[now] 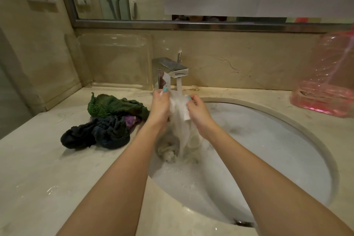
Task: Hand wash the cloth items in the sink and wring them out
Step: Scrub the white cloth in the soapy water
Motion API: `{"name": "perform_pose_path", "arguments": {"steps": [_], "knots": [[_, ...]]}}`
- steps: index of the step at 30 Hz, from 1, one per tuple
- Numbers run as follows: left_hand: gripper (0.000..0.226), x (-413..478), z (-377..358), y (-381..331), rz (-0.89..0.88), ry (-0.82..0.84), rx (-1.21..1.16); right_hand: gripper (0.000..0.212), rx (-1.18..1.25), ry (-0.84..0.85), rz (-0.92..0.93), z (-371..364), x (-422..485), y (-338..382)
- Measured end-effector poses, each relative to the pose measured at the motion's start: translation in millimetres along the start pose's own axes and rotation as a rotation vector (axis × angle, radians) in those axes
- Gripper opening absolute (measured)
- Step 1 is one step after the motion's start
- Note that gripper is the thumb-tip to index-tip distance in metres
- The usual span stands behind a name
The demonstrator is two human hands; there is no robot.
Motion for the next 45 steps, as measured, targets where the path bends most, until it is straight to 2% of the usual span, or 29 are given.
{"name": "perform_pose_path", "arguments": {"steps": [4,7,9,11,14,15,17,19,22,25,26,29,31,33,37,39,41,42,45], "knots": [[0.016,-2.0,-16.7,-3.7,-0.141,0.004,0.2,0.026,0.022,-0.028,0.028,-16.0,-4.3,7.7],[0.009,1.3,-21.1,-2.8,-0.22,-0.023,0.297,0.012,-0.029,-0.044,0.094,-15.1,-3.4,9.8],[0.011,0.8,-20.5,-8.4,-0.261,-0.093,0.392,0.024,-0.147,-0.064,0.152,-13.8,-1.3,12.5],[0.019,5.5,-20.0,-11.5,-0.262,-0.139,0.526,0.033,-0.174,-0.097,0.135,-14.1,2.0,13.6],[0.022,7.0,-18.0,-15.3,-0.148,-0.121,0.661,0.034,-0.222,-0.105,0.11,-17.0,0.0,25.4],[0.024,7.3,-16.0,-13.8,-0.097,-0.119,0.601,0.033,-0.278,-0.096,0.147,-16.8,0.4,28.6],[0.029,2.0,-11.1,-7.8,0.014,-0.112,0.275,0.036,-0.218,-0.087,0.187,-10.7,-2.9,32.7],[0.031,1.7,-4.6,2.8,0.11,-0.154,-0.029,0.034,-0.16,0.011,0.152,-0.9,-4.2,26.0],[0.036,4.2,9.9,2.7,0.118,-0.218,-0.07,0.021,-0.346,0.294,0.039,17.1,-4.3,-5.1],[0.041,7.1,18.7,-0.7,0.074,-0.23,-0.139,0.012,-0.439,0.374,-0.089,34.4,-2.1,-31.1],[0.042,6.4,19.2,-0.4,0.08,-0.232,-0.186,0.013,-0.381,0.354,-0.126,34.2,-1.7,-32.2],[0.034,6.3,11.8,1.4,0.095,-0.161,-0.288,0.036,-0.239,0.306,-0.175,22.8,0.5,-25.0],[0.033,3.6,6.2,0.3,0.087,-0.111,-0.32,0.028,-0.267,0.318,-0.141,17.9,0.4,-23.3],[0.038,3.2,5.2,-0.9,0.064,-0.097,-0.25,0.022,-0.192,0.26,-0.117,24.5,2.2,-22.2],[0.033,6.6,9.2,-8.0,-0.06,-0.056,0.145,0.024,0.136,0.025,-0.112,40.1,10.1,-10.6],[0.047,3.7,8.2,-5.7,-0.081,-0.012,0.322,0.025,0.266,-0.087,-0.128,45.7,13.8,-5.8],[0.043,2.3,4.5,-0.6,-0.11,0.037,0.487,0.024,0.381,-0.168,-0.142,48.9,17.5,-3.4],[0.036,1.6,2.6,0.2,-0.126,0.044,0.525,0.023,0.425,-0.194,-0.146,48.3,18.4,-2.2],[0.031,1.7,-5.5,0.1,-0.109,0.026,0.354,0.021,0.421,-0.193,-0.128,29.8,16.3,5.9]]}}
Point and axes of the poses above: each hand's wrist, its own x-axis towards the middle knuckle, its own z-axis out of the back of the hand, y = z × x, the point moved 6 cm from there along x, towards the middle knuckle, and after that the axes turned 2 degrees about -x, right-handed, at the moved point
